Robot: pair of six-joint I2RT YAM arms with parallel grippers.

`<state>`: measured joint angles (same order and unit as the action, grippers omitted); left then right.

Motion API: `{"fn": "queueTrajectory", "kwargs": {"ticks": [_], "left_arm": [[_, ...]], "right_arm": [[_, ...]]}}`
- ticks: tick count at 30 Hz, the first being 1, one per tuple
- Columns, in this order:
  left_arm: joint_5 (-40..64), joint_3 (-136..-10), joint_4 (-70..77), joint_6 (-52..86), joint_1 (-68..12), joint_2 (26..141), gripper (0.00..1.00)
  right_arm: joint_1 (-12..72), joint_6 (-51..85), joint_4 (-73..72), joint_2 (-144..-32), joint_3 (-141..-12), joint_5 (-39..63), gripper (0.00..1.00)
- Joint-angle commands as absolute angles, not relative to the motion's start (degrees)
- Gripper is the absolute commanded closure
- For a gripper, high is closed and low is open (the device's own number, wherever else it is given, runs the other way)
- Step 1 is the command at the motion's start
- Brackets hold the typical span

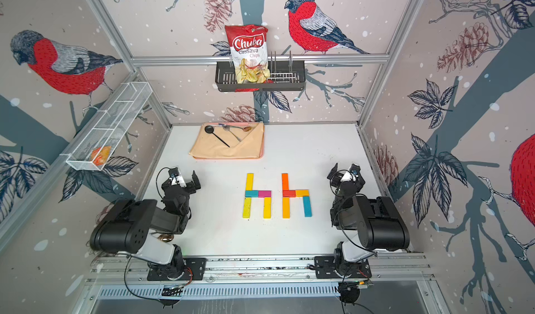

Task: Assemble the letter h with building blocks
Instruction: Reset both arms

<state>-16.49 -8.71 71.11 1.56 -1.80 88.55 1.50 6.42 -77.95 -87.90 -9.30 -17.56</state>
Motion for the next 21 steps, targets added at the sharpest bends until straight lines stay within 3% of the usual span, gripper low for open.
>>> {"fn": "queueTrajectory", "kwargs": {"ticks": [1,5,7,9,21], "left_arm": [[-10.8,-11.2,80.8,1.0,-1.6,89.3,0.02],[-18.4,-12.5,73.7,3.5,-2.4,87.2,0.01],[-17.7,-11.6,79.8,0.7,-3.5,89.8,0.02],[-17.9,-13.0,74.5,1.3,-3.5,88.3,0.02],[-17.9,-12.4,77.4,0.9,-3.6,89.4,0.02]], "right_arm": [[1.8,6.7,-79.9,-88.1,-9.5,-17.5,0.00],[3.1,5.5,-79.0,-88.4,-10.3,-19.3,0.00],[3.2,5.5,-78.9,-88.3,-10.3,-19.4,0.00],[3.7,5.0,-79.3,-88.4,-10.2,-20.2,0.00],[3.8,5.0,-79.1,-88.6,-10.3,-20.3,0.00]]}}
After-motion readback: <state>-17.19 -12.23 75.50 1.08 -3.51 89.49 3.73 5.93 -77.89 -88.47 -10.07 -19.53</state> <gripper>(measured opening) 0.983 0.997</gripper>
